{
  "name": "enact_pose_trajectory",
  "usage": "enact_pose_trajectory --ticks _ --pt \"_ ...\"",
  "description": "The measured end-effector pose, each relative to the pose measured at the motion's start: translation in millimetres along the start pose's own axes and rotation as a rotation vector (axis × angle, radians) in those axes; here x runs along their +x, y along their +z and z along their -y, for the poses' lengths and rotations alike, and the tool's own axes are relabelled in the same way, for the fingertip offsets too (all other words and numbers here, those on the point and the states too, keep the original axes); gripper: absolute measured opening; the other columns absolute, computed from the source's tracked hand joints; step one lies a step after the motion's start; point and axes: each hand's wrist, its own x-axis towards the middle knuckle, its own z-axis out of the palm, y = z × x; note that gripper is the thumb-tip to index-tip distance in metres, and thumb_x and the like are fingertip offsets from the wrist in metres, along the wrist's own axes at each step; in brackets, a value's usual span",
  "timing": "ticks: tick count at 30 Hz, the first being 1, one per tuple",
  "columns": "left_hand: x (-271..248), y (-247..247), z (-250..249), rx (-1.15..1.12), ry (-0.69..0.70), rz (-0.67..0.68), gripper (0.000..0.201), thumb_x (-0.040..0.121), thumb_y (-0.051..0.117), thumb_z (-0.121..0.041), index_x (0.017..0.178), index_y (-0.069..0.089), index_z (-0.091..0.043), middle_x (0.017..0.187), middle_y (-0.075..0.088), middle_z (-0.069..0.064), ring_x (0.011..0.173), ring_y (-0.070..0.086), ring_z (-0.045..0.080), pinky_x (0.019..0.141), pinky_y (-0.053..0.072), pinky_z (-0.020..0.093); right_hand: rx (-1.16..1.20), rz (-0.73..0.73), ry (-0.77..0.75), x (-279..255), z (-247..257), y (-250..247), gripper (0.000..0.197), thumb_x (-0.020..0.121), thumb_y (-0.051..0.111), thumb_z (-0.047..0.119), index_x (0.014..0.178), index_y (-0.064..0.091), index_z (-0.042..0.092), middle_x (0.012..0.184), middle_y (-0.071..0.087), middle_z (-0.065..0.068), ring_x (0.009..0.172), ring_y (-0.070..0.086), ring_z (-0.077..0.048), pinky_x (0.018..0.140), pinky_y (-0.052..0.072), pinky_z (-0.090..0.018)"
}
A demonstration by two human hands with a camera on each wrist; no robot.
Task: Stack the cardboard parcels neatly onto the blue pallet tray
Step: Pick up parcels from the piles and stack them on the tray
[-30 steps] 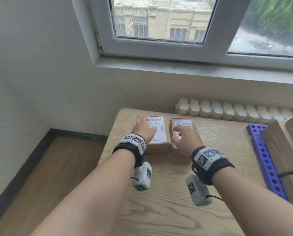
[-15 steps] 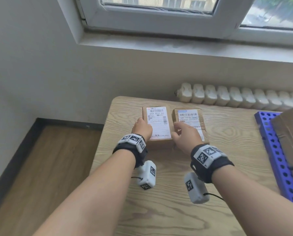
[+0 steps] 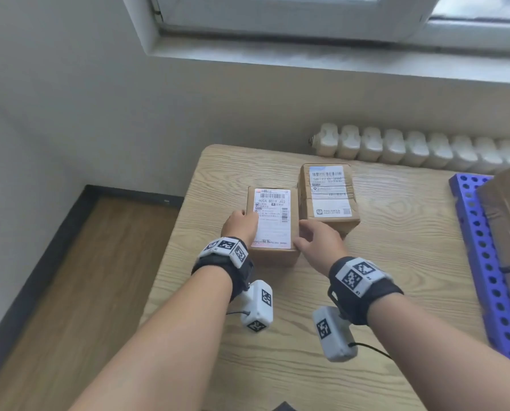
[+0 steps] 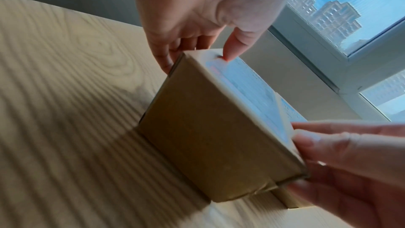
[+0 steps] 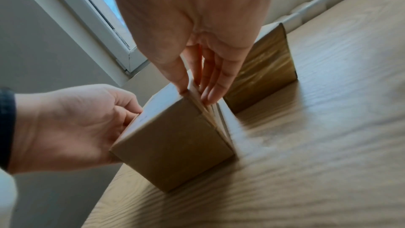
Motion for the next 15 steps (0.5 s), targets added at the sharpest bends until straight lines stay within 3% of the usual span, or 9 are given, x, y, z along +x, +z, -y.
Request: enact_pose_trajectory --ticks 4,6,9,13,15 --pt "-38 6 16 -0.083 -0.048 0.009 0.018 0.087 0.046 -0.019 0.076 0.057 -0.009 0.085 0.061 0.011 0.081 0.055 0.030 0.073 0.041 0.033 0.038 0.034 -0.012 -23 -24 4 0.045 0.090 0.064 0.022 0.133 0.055 0.014 0.117 0.065 -0.001 0.110 0.058 -0.019 0.095 0.044 -0.028" --pt "-61 13 23 -0.115 -0.058 0.033 0.026 0.079 0.047 -0.028 0.079 0.061 -0.006 0.090 0.063 0.015 0.085 0.058 0.032 0.079 0.048 0.040 0.073 0.042 -0.014 -37 -37 4 0.039 0.089 0.066 0.022 0.126 0.058 0.014 0.111 0.067 0.000 0.105 0.061 -0.018 0.094 0.048 -0.033" --pt "-98 27 33 -0.231 -0.092 0.005 0.044 0.060 0.046 -0.044 0.088 0.062 -0.013 0.097 0.067 0.008 0.089 0.062 0.028 0.085 0.051 0.040 0.117 0.034 -0.023 -62 -55 -2 0.027 0.089 0.062 0.023 0.115 0.059 0.015 0.105 0.067 -0.001 0.099 0.063 -0.019 0.088 0.050 -0.033" --pt "-146 49 34 -0.318 -0.050 -0.055 0.053 0.059 0.050 -0.054 0.098 0.050 -0.019 0.100 0.062 0.004 0.099 0.061 0.028 0.094 0.049 0.050 0.144 -0.016 -0.042 -103 -84 -17 0.021 0.091 0.057 0.026 0.109 0.059 0.015 0.102 0.066 -0.002 0.095 0.064 -0.022 0.085 0.050 -0.033" --pt "-172 63 30 -0.351 -0.004 -0.060 0.051 0.059 0.051 -0.058 0.094 0.049 -0.021 0.101 0.063 0.004 0.099 0.061 0.027 0.094 0.049 0.050 0.164 -0.053 -0.056 -125 -102 -28 0.019 0.091 0.057 0.027 0.106 0.059 0.015 0.102 0.065 -0.001 0.093 0.064 -0.023 0.086 0.050 -0.035"
